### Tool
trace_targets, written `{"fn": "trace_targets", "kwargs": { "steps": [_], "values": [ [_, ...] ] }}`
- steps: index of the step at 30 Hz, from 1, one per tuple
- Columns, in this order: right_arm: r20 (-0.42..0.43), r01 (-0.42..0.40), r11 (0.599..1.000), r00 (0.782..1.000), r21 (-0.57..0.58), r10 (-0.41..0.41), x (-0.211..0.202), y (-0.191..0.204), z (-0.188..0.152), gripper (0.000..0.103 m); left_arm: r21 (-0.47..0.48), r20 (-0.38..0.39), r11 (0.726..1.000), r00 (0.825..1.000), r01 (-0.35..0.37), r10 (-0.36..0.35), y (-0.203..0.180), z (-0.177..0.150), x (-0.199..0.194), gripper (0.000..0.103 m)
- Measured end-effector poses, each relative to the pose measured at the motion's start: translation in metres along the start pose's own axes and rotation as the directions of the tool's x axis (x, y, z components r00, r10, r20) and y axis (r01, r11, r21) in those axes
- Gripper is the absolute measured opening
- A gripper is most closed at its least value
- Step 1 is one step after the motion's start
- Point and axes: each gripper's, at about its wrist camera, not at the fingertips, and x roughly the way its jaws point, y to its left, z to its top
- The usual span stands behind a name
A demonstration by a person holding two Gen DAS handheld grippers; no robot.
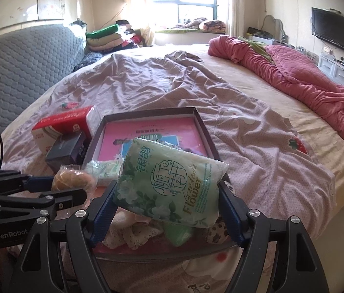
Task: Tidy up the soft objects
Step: 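Carry the bun bag over the pink tray with the left tool while the right tool carries the pack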
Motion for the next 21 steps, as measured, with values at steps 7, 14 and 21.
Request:
{"fn": "trace_targets", "kwargs": {
  "steps": [7,14,21],
  "values": [
    [-0.022,0.009,0.999,1.000,-0.033,-0.010,0.009,0.000,-0.004,0.079,-0.011,-0.023,1.000,1.000,0.009,-0.010,0.003,0.003,0.015,0.045],
    [-0.040,0.020,0.998,0.999,-0.056,-0.023,0.019,-0.002,-0.008,0.079,-0.005,-0.032,1.000,0.999,0.017,-0.017,0.000,0.006,0.023,0.045],
    [-0.041,0.021,0.997,0.999,-0.080,-0.025,0.030,-0.002,-0.010,0.079,-0.007,-0.036,1.000,0.999,0.021,-0.021,0.000,0.009,0.029,0.045]
  ]
}}
